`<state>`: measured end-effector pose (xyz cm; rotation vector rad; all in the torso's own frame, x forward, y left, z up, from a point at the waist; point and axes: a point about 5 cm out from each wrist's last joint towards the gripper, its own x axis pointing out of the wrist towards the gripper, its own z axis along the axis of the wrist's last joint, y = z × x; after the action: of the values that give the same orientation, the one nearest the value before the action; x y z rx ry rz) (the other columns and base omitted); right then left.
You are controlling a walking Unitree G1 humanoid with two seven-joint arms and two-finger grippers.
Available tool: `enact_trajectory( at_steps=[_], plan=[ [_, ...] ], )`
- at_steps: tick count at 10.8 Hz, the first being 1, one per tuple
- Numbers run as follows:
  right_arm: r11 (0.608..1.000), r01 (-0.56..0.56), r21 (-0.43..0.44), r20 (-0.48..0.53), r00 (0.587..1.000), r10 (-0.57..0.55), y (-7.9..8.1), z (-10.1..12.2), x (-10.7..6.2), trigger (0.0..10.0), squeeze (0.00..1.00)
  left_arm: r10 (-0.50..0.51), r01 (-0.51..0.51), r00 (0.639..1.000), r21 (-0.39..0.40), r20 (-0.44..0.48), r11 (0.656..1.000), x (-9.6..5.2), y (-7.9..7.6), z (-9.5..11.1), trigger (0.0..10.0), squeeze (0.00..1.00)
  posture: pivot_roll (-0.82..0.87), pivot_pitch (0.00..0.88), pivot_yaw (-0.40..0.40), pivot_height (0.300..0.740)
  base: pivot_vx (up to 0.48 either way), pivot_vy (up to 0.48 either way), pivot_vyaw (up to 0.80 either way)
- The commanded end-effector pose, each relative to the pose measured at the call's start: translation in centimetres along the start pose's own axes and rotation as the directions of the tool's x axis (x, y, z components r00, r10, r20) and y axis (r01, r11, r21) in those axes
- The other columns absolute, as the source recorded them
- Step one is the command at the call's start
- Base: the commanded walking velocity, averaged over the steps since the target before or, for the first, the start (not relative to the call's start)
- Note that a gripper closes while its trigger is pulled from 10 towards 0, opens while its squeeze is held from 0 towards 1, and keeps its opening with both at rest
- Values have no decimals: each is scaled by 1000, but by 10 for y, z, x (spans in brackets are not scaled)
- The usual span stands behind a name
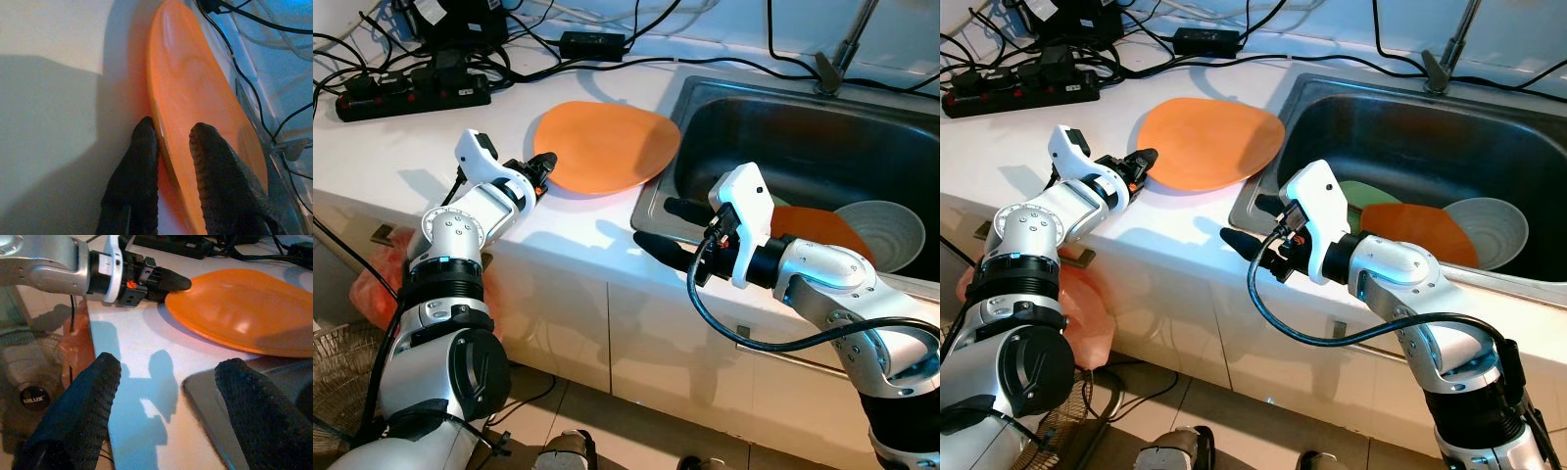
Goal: Kitchen organization
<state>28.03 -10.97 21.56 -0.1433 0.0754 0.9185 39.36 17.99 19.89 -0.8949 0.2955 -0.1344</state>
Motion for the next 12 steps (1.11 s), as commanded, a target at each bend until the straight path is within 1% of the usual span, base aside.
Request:
enact_trajectory(
  at_steps=[1, 6, 7, 8, 9, 10, 11, 12],
  plan=[
    [1000, 9, 3, -10, 1000, -9, 0, -3, -1, 10000, 0, 8, -8, 1000, -24, -15, 1000, 0, 5, -6, 0, 0, 92, 105, 35, 740, 0, 0, 0],
    [1000, 19, -1, -17, 1000, -19, -2, -5, 0, 10000, 0, 3, -2, 1000, -39, 17, 999, 0, 6, -1, 0, 0, 91, 105, 33, 740, 0, 0, 0],
    [1000, 22, -1, -18, 1000, -22, -2, -5, 0, 10000, 0, -5, 6, 999, -40, 35, 999, 0, 6, 0, 0, 0, 91, 105, 33, 740, 0, 0, 0],
    [1000, 30, -1, -17, 999, -30, -3, -5, 0, 10000, 0, -35, 38, 997, -42, 75, 998, -1, 5, 4, 0, 0, 91, 105, 31, 740, 0, 0, 0],
    [998, 67, 11, -9, 998, -67, -9, -6, 1, 10000, 0, -141, 150, 982, -65, 125, 987, -3, -3, 9, 0, 0, 91, 105, 29, 740, 0, 0, 0],
    [992, 124, 33, 9, 992, -124, -16, -5, 2, 10000, 0, -197, 207, 971, -68, 137, 976, -4, -7, 9, 0, 0, 90, 105, 28, 740, 0, 0, 0],
    [966, 235, 108, 51, 969, -242, -32, 0, 3, 10000, 0, -283, 298, 947, -86, 148, 951, -8, -15, 8, 0, 0, 93, 104, 25, 740, 0, 0, 0],
    [919, 336, 204, 78, 931, -358, -49, 2, 1, 10000, 0, -340, 356, 927, -91, 158, 930, -10, -19, 7, 0, 0, 95, 104, 24, 740, 0, 0, 0]
  ],
)
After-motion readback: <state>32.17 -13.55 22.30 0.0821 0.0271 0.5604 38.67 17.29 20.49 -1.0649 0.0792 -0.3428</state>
